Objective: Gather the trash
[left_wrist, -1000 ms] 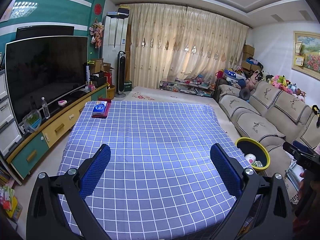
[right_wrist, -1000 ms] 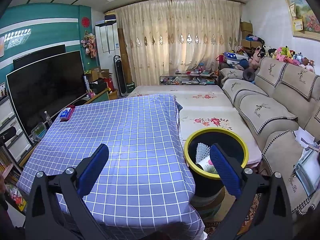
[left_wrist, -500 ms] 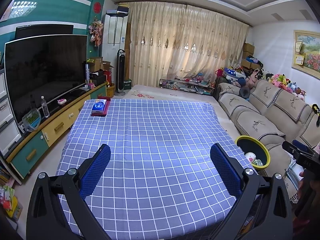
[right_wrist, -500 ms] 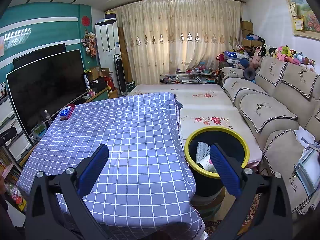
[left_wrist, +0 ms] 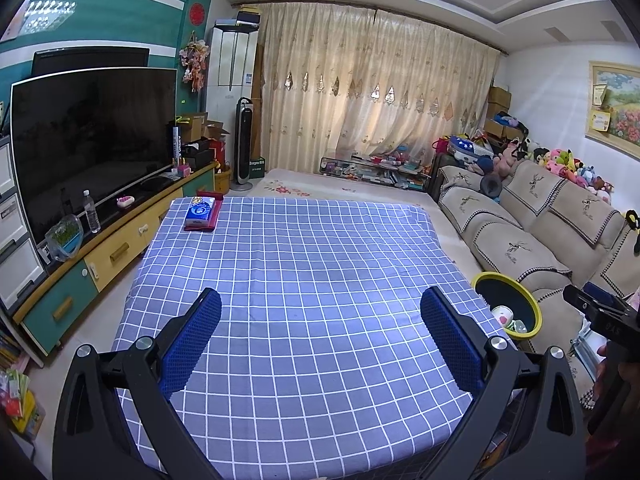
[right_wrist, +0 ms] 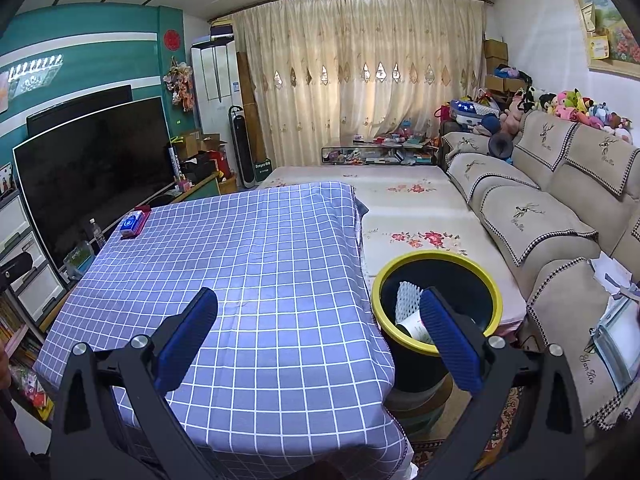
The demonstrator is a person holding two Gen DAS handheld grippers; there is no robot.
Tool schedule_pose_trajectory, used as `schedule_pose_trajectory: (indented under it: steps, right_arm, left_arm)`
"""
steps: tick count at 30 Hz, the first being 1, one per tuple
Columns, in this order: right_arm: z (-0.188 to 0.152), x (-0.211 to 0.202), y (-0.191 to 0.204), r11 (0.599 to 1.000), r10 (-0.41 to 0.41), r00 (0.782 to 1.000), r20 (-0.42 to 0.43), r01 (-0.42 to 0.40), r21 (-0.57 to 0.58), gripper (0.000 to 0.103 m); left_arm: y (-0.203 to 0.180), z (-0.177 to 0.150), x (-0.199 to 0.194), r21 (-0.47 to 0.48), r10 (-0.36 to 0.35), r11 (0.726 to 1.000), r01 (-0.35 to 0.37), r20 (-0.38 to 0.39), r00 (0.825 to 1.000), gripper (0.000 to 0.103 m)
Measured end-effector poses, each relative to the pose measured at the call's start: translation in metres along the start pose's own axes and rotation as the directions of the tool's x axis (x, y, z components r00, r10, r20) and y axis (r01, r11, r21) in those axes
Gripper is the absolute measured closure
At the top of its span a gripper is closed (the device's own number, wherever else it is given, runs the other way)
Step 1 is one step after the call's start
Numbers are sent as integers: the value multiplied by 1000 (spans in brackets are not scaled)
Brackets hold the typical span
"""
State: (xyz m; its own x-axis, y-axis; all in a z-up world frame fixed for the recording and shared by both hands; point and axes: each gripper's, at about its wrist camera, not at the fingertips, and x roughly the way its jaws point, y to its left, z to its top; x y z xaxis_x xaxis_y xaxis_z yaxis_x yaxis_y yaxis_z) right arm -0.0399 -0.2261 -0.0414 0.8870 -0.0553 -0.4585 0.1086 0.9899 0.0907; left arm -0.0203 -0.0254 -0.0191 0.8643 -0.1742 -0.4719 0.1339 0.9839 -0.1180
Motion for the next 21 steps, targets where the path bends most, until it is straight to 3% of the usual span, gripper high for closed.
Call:
schedule_pose_trajectory:
  steps: [21]
  right_arm:
    - [-1,6,0,1000,3,1000,-17,-3,-2,7]
  left_arm:
    - [2,-1,9,-11,11,1000,-11,-25,1000,5]
